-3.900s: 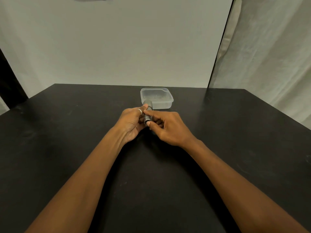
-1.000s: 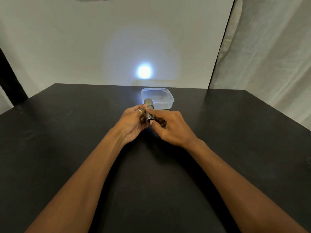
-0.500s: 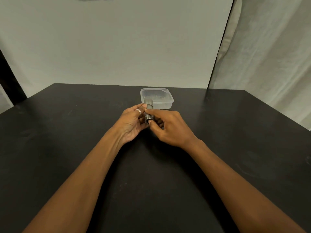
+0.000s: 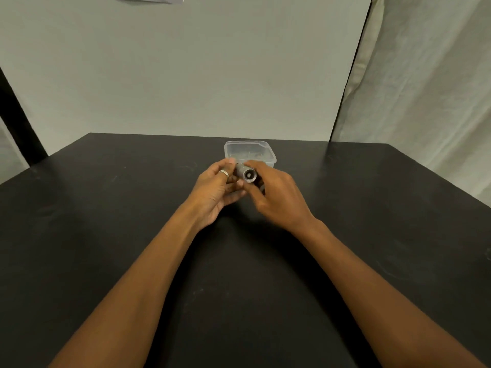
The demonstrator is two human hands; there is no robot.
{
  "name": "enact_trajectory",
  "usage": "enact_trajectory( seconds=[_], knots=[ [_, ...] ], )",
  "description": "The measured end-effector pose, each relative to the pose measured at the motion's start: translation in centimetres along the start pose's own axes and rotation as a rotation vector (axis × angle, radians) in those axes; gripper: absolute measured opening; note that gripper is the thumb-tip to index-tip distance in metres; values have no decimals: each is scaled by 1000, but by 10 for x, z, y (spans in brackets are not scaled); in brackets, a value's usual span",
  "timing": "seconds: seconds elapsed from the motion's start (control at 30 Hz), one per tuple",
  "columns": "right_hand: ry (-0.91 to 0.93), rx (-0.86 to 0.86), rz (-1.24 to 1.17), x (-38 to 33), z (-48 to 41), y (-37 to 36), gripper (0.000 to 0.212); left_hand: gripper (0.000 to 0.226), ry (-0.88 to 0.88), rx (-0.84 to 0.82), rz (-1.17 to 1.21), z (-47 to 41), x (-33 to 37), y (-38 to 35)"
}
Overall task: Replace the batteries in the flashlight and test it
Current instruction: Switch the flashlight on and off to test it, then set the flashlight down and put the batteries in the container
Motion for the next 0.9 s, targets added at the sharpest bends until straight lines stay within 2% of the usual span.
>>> enact_trajectory(
  seconds=[0.13,0.23,0.33,0.47,0.6,0.77,0.9],
  knots=[
    [-164,119,-103,12,-9,9,21,33,-122,90,-251,6,1,-3],
    [-242,179,-125,19,-15,14,20,32,-291,51,-489,14,6,-10],
    [-245,187,-108,19,-18,17,23,32,-474,10,-684,23,11,-20],
    [-260,168,-138,14,-20,15,27,29,-537,41,-700,27,13,-19],
    [-327,25,-221,17,-16,0,37,32,-604,113,-772,23,17,-8],
    [-503,-72,-405,20,-12,-27,32,40,-627,235,-809,23,20,-1],
    [-546,-81,-438,10,-25,-45,28,37,-683,328,-942,25,29,9]
  ],
)
Point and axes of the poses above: each hand's wrist, its own z-axis away from the middle knuckle, its own y-axis out of the back of the hand, x = y × z, the point moved 6 cm from there along -z, towards the middle knuckle, and after that the axes turned 7 degrees about x, right-handed, at the moved point
